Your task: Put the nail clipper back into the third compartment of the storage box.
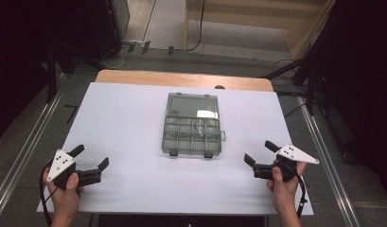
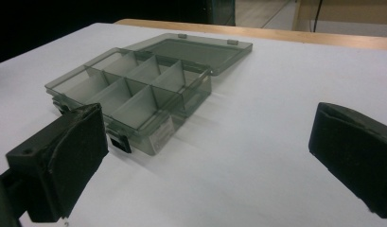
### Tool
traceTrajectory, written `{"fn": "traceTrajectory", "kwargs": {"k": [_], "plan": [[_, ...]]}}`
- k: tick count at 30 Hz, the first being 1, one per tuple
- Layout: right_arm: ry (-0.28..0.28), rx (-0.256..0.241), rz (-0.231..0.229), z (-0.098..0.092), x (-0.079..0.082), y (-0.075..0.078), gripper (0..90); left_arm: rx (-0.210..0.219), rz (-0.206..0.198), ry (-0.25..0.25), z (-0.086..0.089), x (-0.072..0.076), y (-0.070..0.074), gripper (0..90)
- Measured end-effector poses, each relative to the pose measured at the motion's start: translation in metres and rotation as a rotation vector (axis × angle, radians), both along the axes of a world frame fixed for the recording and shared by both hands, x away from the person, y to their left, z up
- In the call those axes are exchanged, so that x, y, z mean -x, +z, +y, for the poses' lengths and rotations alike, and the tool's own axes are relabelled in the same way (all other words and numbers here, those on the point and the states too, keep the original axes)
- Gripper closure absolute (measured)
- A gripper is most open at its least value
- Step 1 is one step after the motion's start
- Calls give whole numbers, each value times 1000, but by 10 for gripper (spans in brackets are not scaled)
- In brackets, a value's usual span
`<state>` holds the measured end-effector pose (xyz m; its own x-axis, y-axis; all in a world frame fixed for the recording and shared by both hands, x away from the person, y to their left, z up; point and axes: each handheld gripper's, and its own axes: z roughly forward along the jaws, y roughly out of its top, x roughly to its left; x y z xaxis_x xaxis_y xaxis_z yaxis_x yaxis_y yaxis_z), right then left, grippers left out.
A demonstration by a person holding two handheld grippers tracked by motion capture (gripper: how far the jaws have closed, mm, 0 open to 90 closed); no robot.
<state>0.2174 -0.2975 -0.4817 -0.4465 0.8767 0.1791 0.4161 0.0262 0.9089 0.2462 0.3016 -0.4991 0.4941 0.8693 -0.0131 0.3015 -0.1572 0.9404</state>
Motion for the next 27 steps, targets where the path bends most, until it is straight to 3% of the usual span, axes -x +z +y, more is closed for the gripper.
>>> {"fn": "traceTrajectory", "kwargs": {"k": [11, 19, 25, 27], "plan": [[-38, -15, 3, -24, 18, -8, 0, 2, -1, 7, 0, 0, 0, 0], [-59, -47, -28, -42, 36, -7, 0, -13, -1, 8, -1, -1, 0, 0], [-96, 3, -47, -56, 42, -10, 0, -20, -7, 17, -1, 0, 0, 0], [-104, -10, -52, -60, 43, -12, 0, -20, -11, 16, -1, 1, 0, 0]]}}
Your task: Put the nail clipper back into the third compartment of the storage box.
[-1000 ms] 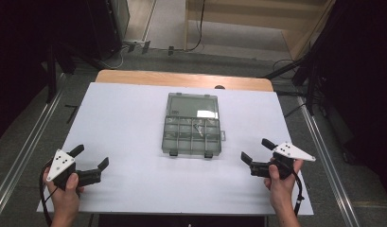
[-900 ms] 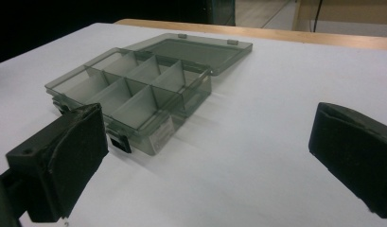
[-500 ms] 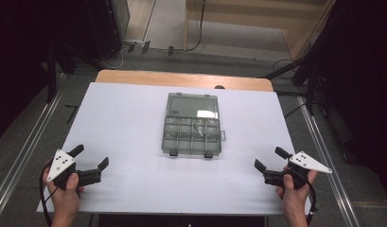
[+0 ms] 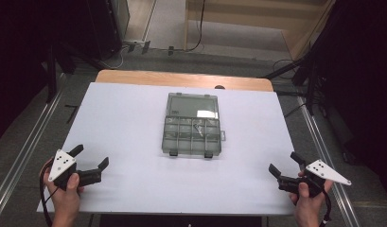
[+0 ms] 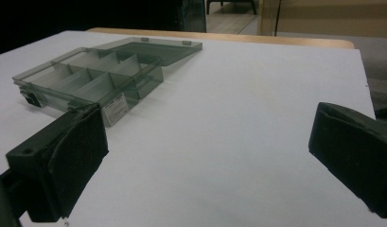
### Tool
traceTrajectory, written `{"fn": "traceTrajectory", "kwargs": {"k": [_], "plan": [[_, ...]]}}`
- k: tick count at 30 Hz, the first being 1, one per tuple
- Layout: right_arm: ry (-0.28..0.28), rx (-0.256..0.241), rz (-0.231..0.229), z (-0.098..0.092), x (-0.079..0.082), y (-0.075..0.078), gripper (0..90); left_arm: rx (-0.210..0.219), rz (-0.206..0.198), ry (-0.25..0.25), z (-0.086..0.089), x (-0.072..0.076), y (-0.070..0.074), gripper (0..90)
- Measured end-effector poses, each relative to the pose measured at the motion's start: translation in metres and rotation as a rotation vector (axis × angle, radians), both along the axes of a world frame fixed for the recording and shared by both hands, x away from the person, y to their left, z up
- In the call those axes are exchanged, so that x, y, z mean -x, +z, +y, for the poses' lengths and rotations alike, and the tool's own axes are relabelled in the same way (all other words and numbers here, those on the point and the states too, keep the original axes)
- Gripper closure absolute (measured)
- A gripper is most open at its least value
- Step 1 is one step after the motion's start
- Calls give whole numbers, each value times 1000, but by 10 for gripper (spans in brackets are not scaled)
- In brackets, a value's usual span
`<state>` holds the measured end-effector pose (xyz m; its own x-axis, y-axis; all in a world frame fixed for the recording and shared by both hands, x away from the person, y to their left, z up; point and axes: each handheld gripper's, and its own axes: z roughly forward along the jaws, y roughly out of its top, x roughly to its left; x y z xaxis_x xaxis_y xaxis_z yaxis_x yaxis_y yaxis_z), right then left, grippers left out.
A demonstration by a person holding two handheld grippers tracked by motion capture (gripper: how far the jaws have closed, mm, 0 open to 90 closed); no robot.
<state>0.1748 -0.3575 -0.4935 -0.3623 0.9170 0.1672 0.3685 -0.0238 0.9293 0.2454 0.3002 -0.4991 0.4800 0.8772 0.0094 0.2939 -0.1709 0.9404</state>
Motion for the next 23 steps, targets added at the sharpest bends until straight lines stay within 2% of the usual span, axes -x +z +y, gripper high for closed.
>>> {"fn": "traceTrajectory", "kwargs": {"k": [7, 10, 14, 23], "plan": [[12, -22, -3, -5, -3, -12, 0, 10, -10, 1, 2, 1, 1, 0], [5, -15, -8, -6, -5, -15, 4, 17, -13, 0, 2, 1, 1, 0], [8, -21, 6, -7, -7, -18, 4, 15, -14, -5, 2, 1, 1, 0], [10, 20, 39, 0, -13, -23, 5, 6, -12, -31, 1, 1, 1, 0]]}}
